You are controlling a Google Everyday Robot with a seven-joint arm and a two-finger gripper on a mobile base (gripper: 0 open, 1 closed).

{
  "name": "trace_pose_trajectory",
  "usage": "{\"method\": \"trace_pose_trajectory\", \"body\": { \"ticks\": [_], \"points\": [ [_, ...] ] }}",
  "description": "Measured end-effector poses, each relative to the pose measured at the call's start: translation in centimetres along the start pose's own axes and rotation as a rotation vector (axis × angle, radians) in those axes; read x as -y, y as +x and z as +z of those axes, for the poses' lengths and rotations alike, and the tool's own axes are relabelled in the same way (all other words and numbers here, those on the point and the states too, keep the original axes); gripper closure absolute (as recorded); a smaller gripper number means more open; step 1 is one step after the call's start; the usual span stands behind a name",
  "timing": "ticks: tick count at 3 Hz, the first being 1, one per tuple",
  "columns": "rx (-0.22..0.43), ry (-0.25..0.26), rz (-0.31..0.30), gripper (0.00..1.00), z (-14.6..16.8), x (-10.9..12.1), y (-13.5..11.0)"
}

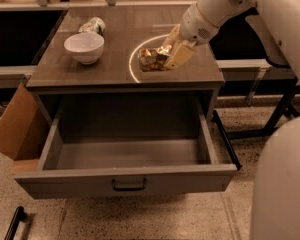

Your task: Place orange can into top drawer

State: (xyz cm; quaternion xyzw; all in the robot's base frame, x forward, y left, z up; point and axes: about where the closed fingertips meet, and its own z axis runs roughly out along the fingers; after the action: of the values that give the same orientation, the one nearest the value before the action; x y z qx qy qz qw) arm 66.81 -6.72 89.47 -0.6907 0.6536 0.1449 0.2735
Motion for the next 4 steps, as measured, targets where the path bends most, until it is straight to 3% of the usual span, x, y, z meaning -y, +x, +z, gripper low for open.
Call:
{"method": "trace_pose_trajectory", "body": {
  "ticks": [1,2,3,4],
  "points": [
    [0.048,0.014,0.035,1.0,-0.9,-2.2,-0.7],
    [0.048,0.014,0.035,1.0,-0.9,-2.2,-0.7],
    [0.066,-0.002,0.075,1.0,0.3,-3.9,-0.4],
    [0.121,-0.027,0.157,1.0,2.6,-7.9,-1.2]
  ]
}}
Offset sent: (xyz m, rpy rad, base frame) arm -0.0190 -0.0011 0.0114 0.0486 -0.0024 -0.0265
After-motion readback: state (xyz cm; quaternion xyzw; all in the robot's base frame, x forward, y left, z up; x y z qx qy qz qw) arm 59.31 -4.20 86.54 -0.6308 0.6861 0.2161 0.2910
